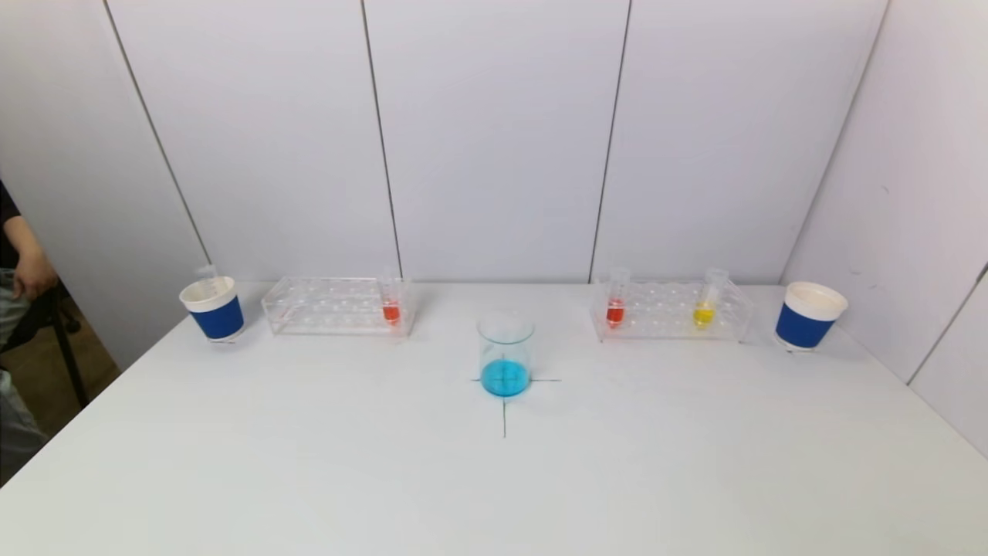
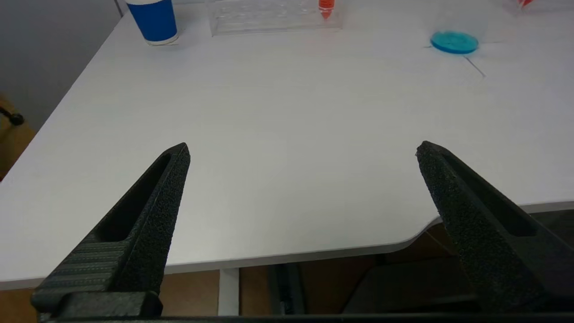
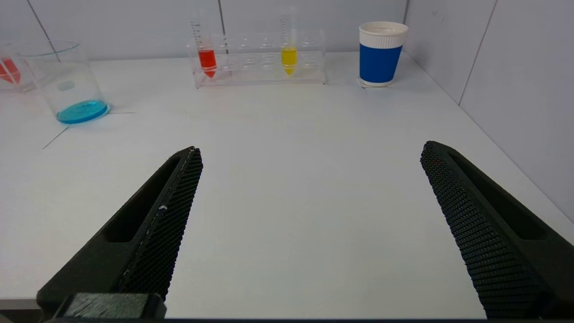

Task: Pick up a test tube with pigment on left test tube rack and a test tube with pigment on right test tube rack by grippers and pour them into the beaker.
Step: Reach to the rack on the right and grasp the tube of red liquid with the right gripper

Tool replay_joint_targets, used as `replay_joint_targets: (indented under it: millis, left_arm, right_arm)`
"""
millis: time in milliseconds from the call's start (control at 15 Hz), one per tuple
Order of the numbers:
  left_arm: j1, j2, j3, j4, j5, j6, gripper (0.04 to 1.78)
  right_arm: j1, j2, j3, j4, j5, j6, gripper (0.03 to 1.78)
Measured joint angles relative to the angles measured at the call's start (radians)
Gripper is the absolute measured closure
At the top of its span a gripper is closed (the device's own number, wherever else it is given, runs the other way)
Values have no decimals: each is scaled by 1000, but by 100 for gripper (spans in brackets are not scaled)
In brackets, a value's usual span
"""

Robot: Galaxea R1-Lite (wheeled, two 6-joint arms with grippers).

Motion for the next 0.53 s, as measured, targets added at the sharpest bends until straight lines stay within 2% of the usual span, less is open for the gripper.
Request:
replay_joint_targets:
  millis: [267,533]
  left_arm:
    - [-3,-34,103,-49,76,22,6]
    - [-3,-38,187,-218,103,6,6]
  right_arm:
    - [0,0,0,0,0,0,4]
    - [0,0,0,0,0,0,4]
